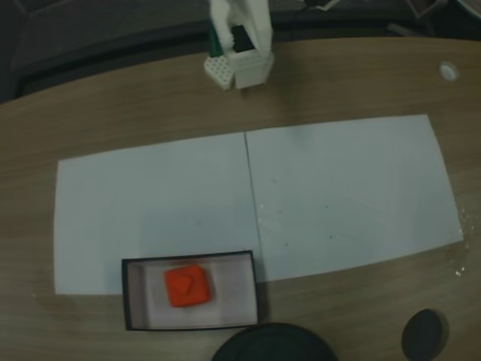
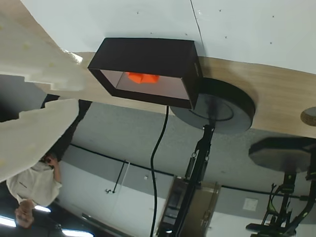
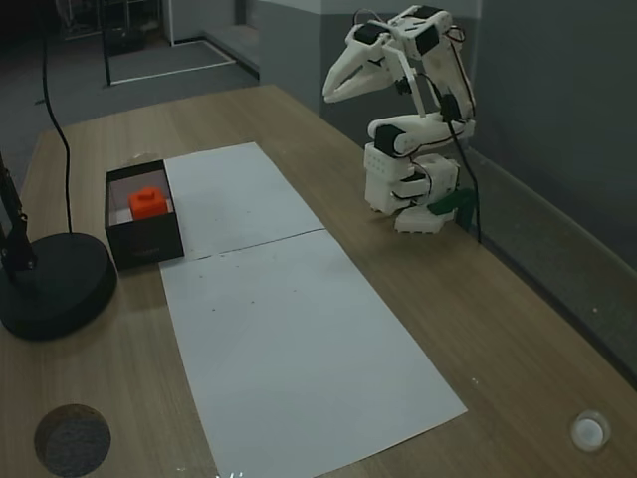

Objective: Grab a orange square and put it in the box.

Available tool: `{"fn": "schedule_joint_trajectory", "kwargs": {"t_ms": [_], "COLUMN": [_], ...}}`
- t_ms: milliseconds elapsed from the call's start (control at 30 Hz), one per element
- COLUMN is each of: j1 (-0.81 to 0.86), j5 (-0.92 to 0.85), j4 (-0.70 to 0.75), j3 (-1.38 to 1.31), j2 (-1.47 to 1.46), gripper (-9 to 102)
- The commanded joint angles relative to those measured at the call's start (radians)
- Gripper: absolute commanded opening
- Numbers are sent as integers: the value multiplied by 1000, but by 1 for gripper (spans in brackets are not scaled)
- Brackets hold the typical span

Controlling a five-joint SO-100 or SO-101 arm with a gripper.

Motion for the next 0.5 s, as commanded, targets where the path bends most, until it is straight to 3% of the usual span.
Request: {"fn": "schedule_joint_trajectory", "kwargs": {"t_ms": [0,467], "j1": [26,137], "j5": [0,0], "j4": [-26,-250], "j3": [9,305], "j2": [55,255], "gripper": [-1,0]}}
